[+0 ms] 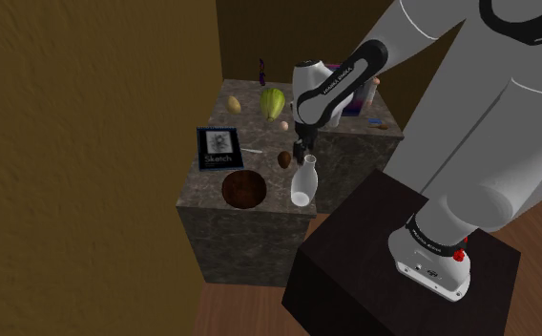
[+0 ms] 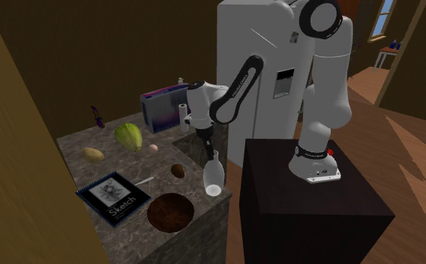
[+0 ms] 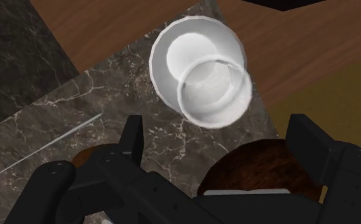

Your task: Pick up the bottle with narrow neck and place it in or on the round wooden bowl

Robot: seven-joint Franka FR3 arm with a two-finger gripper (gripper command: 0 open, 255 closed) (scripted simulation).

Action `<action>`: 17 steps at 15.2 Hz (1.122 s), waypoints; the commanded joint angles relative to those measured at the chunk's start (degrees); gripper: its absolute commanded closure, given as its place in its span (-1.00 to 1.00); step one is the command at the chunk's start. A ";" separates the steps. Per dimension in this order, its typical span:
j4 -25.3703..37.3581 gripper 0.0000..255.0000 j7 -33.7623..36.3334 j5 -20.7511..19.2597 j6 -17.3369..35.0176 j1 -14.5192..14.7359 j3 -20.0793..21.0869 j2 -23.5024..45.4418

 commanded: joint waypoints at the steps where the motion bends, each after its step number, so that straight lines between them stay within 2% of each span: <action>1: -0.35 -1.00 0.05 -0.17 1.66 -0.07 -0.10 1.30; 5: -0.89 -1.00 0.37 -0.64 5.30 -0.13 -0.32 4.41; 13: -0.89 -1.00 0.37 -0.64 5.30 -0.13 -0.32 4.41; 14: -0.89 1.00 0.37 -0.64 5.30 -0.13 -0.32 4.41; 17: -0.89 1.00 0.37 -0.64 5.30 -0.13 -0.32 4.41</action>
